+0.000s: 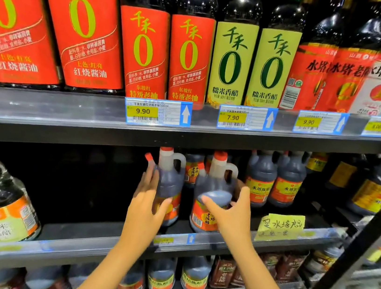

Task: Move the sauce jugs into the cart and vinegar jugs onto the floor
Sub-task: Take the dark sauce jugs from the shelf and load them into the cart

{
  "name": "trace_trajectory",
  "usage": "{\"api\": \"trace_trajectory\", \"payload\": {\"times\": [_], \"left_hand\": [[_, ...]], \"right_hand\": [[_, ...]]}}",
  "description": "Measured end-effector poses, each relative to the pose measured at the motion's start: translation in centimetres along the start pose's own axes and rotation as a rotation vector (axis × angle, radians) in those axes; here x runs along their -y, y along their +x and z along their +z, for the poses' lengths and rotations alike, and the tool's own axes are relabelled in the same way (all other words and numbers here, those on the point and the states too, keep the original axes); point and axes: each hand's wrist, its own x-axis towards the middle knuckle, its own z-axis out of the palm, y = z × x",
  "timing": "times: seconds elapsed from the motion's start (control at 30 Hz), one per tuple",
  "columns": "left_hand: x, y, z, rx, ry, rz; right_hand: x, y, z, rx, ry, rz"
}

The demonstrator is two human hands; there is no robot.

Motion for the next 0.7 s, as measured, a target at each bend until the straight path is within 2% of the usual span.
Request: {"api": "trace_trajectory", "payload": {"times": [0.13, 0.37, 0.57, 0.7], "left_hand": [[0.8, -1.3, 0.8, -0.079, -0.171, -0.394], [1.5, 1.0, 2.6, 0.049, -0.074, -0.432], [-0.6, 2.0, 5.9, -0.018, -0.131, -0.451], [-0.6, 3.3, 7.4, -0.008, -0.195, -0.496]], "right_hand": [[-1.5, -1.6, 1.1, -0.079, -0.054, 0.015], [-1.9, -0.4, 1.2, -0.045, -0.204, -0.011], [-2.8, 2.8, -0.3, -0.030, -0.276, 0.072], [-3.7, 4.9, -0.5, -0.060, -0.324, 0.011]]}}
